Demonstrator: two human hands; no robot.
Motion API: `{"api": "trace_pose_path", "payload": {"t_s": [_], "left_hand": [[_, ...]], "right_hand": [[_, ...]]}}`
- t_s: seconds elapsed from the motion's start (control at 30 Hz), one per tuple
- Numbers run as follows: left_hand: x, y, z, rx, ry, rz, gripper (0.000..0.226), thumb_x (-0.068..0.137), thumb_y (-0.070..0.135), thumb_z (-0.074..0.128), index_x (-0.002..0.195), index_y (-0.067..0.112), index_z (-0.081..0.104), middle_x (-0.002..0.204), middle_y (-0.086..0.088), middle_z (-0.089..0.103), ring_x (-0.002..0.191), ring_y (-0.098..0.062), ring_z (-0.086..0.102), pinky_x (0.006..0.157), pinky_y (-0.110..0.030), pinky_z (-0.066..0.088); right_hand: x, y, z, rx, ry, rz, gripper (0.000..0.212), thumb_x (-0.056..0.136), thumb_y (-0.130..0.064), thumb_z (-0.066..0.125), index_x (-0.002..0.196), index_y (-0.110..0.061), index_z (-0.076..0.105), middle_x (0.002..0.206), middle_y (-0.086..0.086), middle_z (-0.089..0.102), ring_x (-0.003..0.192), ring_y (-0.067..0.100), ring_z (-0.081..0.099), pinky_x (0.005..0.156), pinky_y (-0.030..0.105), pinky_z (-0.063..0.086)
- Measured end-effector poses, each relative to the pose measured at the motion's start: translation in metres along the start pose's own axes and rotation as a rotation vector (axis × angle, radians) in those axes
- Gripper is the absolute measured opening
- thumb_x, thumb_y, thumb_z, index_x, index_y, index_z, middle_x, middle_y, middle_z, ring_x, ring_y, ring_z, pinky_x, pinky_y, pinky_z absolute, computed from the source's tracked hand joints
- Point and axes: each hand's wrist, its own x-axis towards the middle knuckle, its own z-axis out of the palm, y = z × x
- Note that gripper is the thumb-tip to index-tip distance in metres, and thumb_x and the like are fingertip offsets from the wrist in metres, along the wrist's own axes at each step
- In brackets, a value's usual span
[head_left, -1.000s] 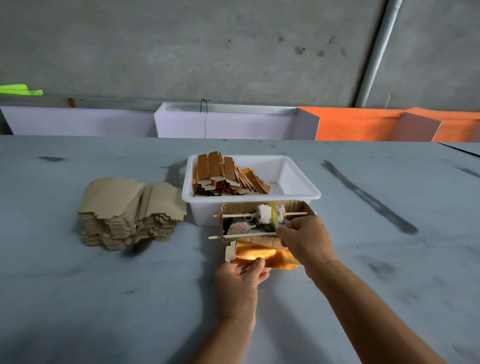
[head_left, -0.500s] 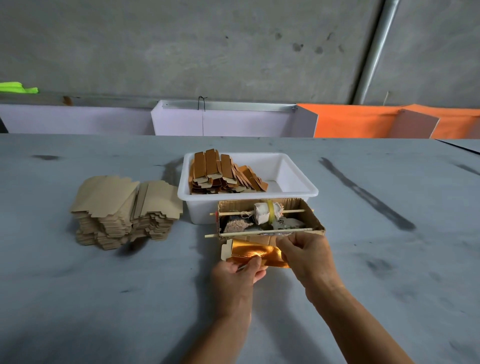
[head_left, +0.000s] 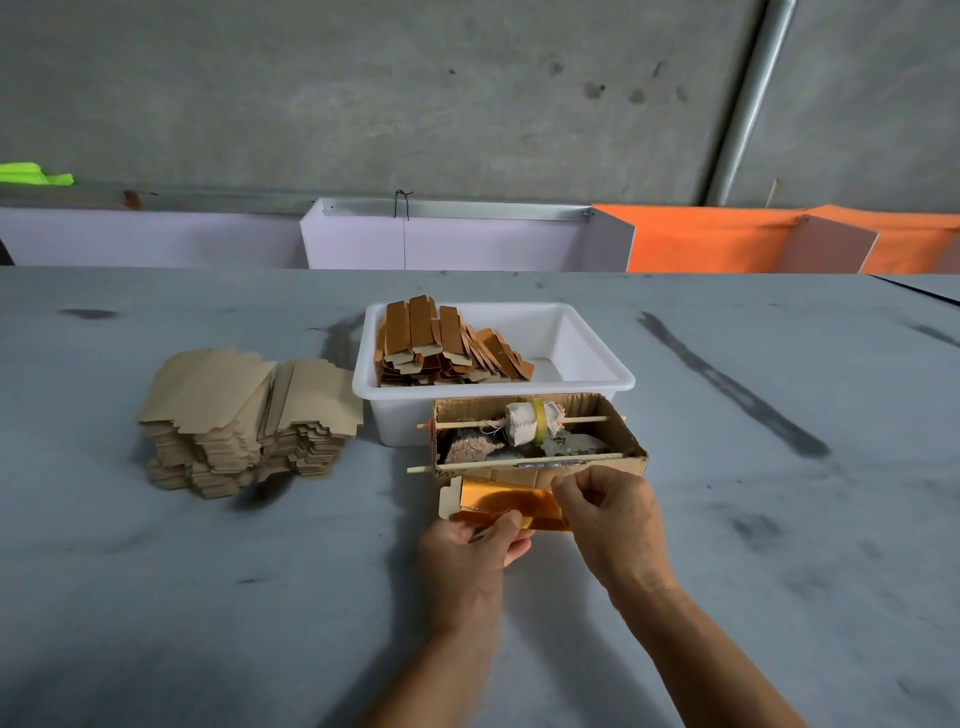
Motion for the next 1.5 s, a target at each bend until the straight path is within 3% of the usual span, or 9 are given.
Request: {"api": "trace_pose_path", "payload": {"t_s": [0.43, 0.67, 0.87, 1.07, 1.23, 1.33, 1.5], "left_hand": [[-0.003, 0.003, 0.0, -0.012, -0.002, -0.002, 0.014, 0.077, 0.002, 0.072, 0.08, 0.01, 0.061, 0.073, -0.001, 0.071, 0.061, -0.014, 0.071, 0.052, -0.018, 0.054], [-0.003, 0.004, -0.001, -0.043, -0.041, 0.007, 0.007, 0.078, -0.003, 0.07, 0.081, -0.001, 0.064, 0.073, -0.012, 0.071, 0.061, -0.02, 0.071, 0.058, -0.023, 0.057], [-0.006, 0.005, -0.001, -0.109, -0.041, -0.005, 0.007, 0.077, -0.004, 0.07, 0.079, -0.002, 0.065, 0.067, -0.007, 0.072, 0.061, -0.021, 0.071, 0.054, -0.021, 0.055], [-0.013, 0.005, -0.001, -0.182, -0.065, -0.026, 0.007, 0.078, -0.009, 0.066, 0.078, -0.003, 0.064, 0.065, -0.011, 0.071, 0.06, -0.022, 0.071, 0.055, -0.024, 0.057], [-0.021, 0.007, -0.003, -0.216, -0.031, 0.01, 0.004, 0.077, -0.013, 0.065, 0.078, -0.011, 0.062, 0.066, -0.017, 0.068, 0.059, -0.025, 0.07, 0.057, -0.029, 0.059], [-0.026, 0.011, -0.004, -0.253, -0.033, 0.027, 0.008, 0.076, -0.015, 0.064, 0.072, -0.009, 0.062, 0.058, -0.012, 0.067, 0.055, -0.023, 0.068, 0.054, -0.028, 0.057], [-0.034, 0.013, -0.006, -0.257, -0.028, 0.042, 0.007, 0.076, -0.015, 0.063, 0.073, -0.009, 0.064, 0.062, -0.014, 0.066, 0.055, -0.019, 0.066, 0.055, -0.028, 0.058]], "right_hand": [[0.001, 0.004, 0.002, -0.017, 0.007, -0.02, 0.028, 0.09, -0.025, 0.06, 0.062, -0.019, 0.061, 0.06, -0.005, 0.06, 0.059, 0.009, 0.058, 0.051, 0.015, 0.042], [-0.005, 0.01, 0.003, -0.036, -0.009, -0.017, 0.024, 0.089, -0.021, 0.062, 0.065, -0.019, 0.062, 0.063, -0.003, 0.063, 0.063, 0.01, 0.062, 0.056, 0.022, 0.051], [-0.014, 0.009, -0.006, 0.222, -0.094, 0.049, 0.033, 0.087, -0.018, 0.064, 0.055, -0.011, 0.061, 0.043, -0.007, 0.053, 0.039, 0.001, 0.043, 0.039, 0.013, 0.033], [-0.035, 0.013, -0.009, 0.432, -0.226, 0.119, 0.034, 0.089, -0.013, 0.062, 0.055, -0.009, 0.056, 0.045, -0.004, 0.048, 0.041, 0.003, 0.038, 0.041, 0.013, 0.033], [-0.045, 0.014, -0.008, 0.504, -0.268, 0.094, 0.039, 0.089, -0.011, 0.061, 0.051, -0.014, 0.053, 0.045, -0.004, 0.046, 0.043, 0.004, 0.037, 0.043, 0.014, 0.032], [-0.048, 0.012, -0.006, 0.529, -0.28, 0.074, 0.039, 0.088, -0.011, 0.062, 0.05, -0.016, 0.054, 0.045, -0.005, 0.046, 0.044, 0.004, 0.037, 0.044, 0.013, 0.032], [-0.052, 0.009, -0.004, 0.536, -0.288, 0.062, 0.036, 0.088, -0.01, 0.062, 0.053, -0.014, 0.055, 0.045, -0.005, 0.047, 0.043, 0.003, 0.038, 0.043, 0.013, 0.033]]}}
